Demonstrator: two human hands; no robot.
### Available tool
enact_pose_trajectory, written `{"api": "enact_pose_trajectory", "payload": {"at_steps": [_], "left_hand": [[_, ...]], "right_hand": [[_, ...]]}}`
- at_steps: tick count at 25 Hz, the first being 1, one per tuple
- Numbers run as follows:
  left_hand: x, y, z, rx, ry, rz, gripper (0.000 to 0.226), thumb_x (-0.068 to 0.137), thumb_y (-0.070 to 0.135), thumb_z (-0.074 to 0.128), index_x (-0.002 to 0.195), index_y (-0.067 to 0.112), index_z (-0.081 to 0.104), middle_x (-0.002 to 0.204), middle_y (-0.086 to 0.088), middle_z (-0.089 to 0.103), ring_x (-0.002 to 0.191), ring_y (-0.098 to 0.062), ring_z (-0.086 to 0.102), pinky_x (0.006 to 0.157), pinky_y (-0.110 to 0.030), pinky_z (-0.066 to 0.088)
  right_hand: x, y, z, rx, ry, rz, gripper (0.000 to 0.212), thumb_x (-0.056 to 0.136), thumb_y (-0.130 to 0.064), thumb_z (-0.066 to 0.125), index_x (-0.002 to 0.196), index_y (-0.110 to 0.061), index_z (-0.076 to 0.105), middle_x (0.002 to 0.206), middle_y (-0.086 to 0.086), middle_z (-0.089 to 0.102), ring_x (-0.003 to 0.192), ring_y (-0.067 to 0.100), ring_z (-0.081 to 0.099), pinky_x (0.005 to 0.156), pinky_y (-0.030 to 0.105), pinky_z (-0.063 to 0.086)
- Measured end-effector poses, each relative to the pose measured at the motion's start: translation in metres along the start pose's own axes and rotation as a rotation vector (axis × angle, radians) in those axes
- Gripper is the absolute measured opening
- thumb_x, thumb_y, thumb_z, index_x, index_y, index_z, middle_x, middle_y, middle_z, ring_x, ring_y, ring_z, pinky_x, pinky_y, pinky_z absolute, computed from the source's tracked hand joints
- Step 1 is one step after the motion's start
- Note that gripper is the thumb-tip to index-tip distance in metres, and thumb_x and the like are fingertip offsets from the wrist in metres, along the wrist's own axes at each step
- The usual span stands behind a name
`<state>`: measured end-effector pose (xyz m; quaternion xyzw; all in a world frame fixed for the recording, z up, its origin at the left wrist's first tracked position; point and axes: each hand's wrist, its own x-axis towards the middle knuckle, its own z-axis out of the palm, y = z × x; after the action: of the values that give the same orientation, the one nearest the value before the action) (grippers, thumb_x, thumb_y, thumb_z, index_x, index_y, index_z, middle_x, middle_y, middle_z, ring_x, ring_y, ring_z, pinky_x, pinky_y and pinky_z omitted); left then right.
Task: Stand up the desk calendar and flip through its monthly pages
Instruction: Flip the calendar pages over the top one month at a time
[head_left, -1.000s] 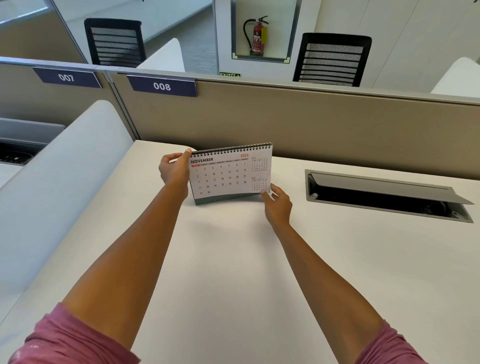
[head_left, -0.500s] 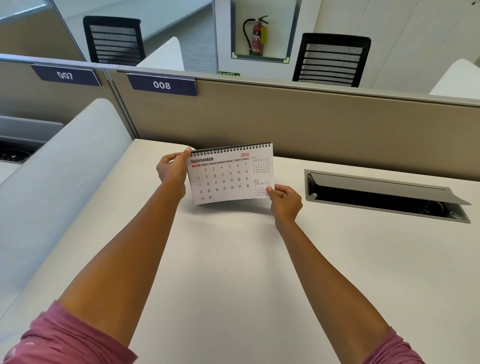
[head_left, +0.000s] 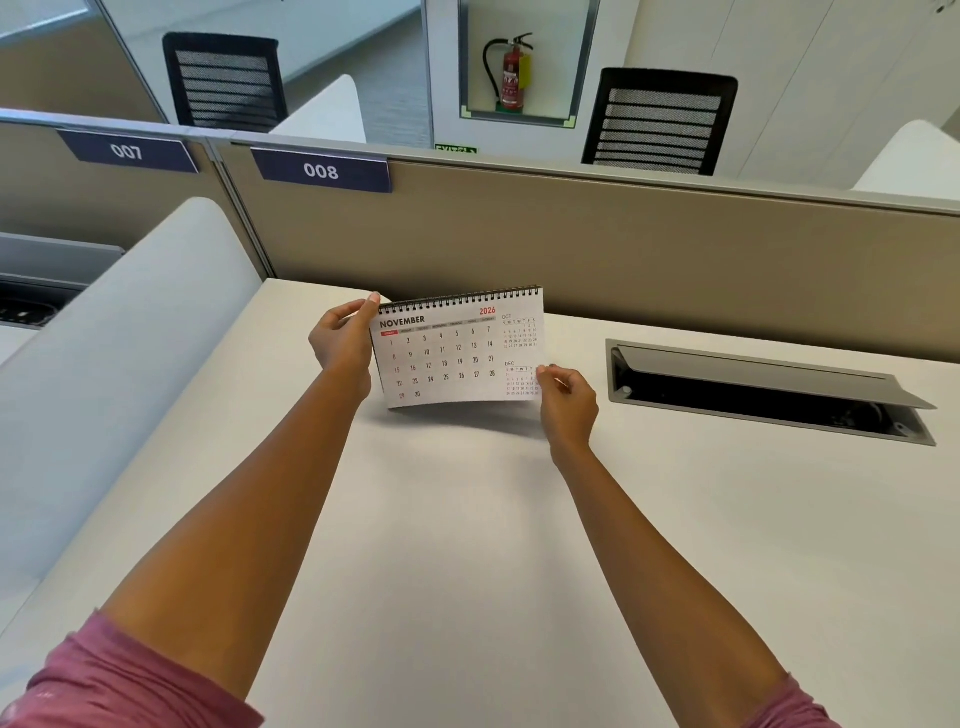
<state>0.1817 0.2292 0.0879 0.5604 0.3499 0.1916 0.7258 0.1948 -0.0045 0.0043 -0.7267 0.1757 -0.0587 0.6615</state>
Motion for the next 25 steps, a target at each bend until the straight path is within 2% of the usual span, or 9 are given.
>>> {"api": "enact_pose_trajectory", "payload": {"at_steps": [2, 4, 7, 10, 13, 15, 17, 20, 25], "left_hand": [[-0.001, -0.001, 0.000, -0.008, 0.002, 0.009, 0.023, 0.086, 0.030, 0.077, 0.099, 0.014, 0.066, 0.077, 0.005, 0.068, 0.044, 0.009, 0.059, 0.034, -0.006, 0.040], [-0.002, -0.001, -0.001, -0.014, -0.005, 0.010, 0.023, 0.087, 0.031, 0.076, 0.101, 0.015, 0.068, 0.080, 0.006, 0.069, 0.050, 0.005, 0.060, 0.035, -0.006, 0.042], [-0.005, -0.001, -0.003, -0.027, -0.015, 0.018, 0.024, 0.087, 0.031, 0.076, 0.105, 0.015, 0.070, 0.084, 0.007, 0.070, 0.056, 0.000, 0.060, 0.036, -0.007, 0.042], [-0.005, 0.000, -0.004, -0.026, -0.018, 0.029, 0.021, 0.087, 0.033, 0.075, 0.102, 0.019, 0.069, 0.085, 0.009, 0.069, 0.054, 0.003, 0.063, 0.038, -0.009, 0.044], [-0.005, 0.005, -0.006, -0.023, -0.006, 0.017, 0.026, 0.093, 0.047, 0.062, 0.096, 0.023, 0.071, 0.093, 0.010, 0.070, 0.079, -0.005, 0.065, 0.058, -0.016, 0.052], [-0.003, 0.005, -0.008, -0.046, -0.042, 0.006, 0.045, 0.098, 0.057, 0.043, 0.100, 0.023, 0.073, 0.110, 0.005, 0.070, 0.104, -0.017, 0.062, 0.087, -0.031, 0.052], [-0.003, 0.004, -0.008, -0.076, -0.101, 0.022, 0.062, 0.099, 0.062, 0.029, 0.105, 0.019, 0.074, 0.119, 0.000, 0.068, 0.113, -0.020, 0.056, 0.101, -0.041, 0.040], [-0.007, 0.001, -0.005, -0.084, -0.118, 0.061, 0.072, 0.099, 0.065, 0.020, 0.104, 0.015, 0.072, 0.116, -0.001, 0.070, 0.116, -0.021, 0.055, 0.104, -0.043, 0.034], [-0.005, 0.002, -0.001, -0.078, -0.101, 0.101, 0.054, 0.101, 0.060, 0.026, 0.095, 0.026, 0.068, 0.105, 0.008, 0.071, 0.113, -0.018, 0.056, 0.103, -0.045, 0.033]], "right_hand": [[0.002, -0.007, -0.002, 0.094, -0.083, 0.124, 0.018, 0.091, -0.031, 0.066, 0.088, -0.013, 0.068, 0.102, 0.004, 0.073, 0.094, 0.017, 0.066, 0.080, 0.027, 0.051], [0.002, -0.018, -0.005, 0.278, -0.239, 0.256, 0.025, 0.092, -0.037, 0.062, 0.095, -0.012, 0.069, 0.105, 0.006, 0.074, 0.095, 0.020, 0.067, 0.077, 0.032, 0.053], [0.004, -0.032, -0.014, 0.341, -0.467, 0.281, 0.041, 0.093, -0.049, 0.054, 0.119, -0.020, 0.068, 0.115, 0.005, 0.073, 0.103, 0.022, 0.067, 0.080, 0.033, 0.051], [0.007, -0.048, -0.025, 0.384, -0.643, 0.313, 0.056, 0.091, -0.061, 0.046, 0.127, -0.022, 0.065, 0.122, 0.005, 0.071, 0.109, 0.023, 0.064, 0.087, 0.034, 0.051], [0.011, -0.066, -0.032, 0.535, -0.774, 0.357, 0.077, 0.085, -0.075, 0.041, 0.122, -0.014, 0.069, 0.123, 0.011, 0.068, 0.111, 0.030, 0.060, 0.097, 0.040, 0.048], [0.013, -0.078, -0.032, 0.714, -0.837, 0.390, 0.087, 0.080, -0.079, 0.044, 0.123, -0.007, 0.066, 0.126, 0.015, 0.066, 0.116, 0.032, 0.062, 0.098, 0.046, 0.050], [0.015, -0.090, -0.029, 0.868, -0.896, 0.422, 0.099, 0.076, -0.082, 0.046, 0.131, 0.000, 0.056, 0.131, 0.021, 0.061, 0.124, 0.034, 0.058, 0.099, 0.051, 0.050], [0.019, -0.105, -0.021, 0.979, -0.976, 0.417, 0.111, 0.076, -0.084, 0.043, 0.145, 0.002, 0.036, 0.147, 0.023, 0.046, 0.134, 0.037, 0.048, 0.104, 0.054, 0.046], [0.029, -0.118, -0.006, 1.018, -0.996, 0.419, 0.112, 0.077, -0.083, 0.041, 0.151, 0.000, 0.022, 0.152, 0.025, 0.038, 0.134, 0.041, 0.046, 0.108, 0.056, 0.041]]}}
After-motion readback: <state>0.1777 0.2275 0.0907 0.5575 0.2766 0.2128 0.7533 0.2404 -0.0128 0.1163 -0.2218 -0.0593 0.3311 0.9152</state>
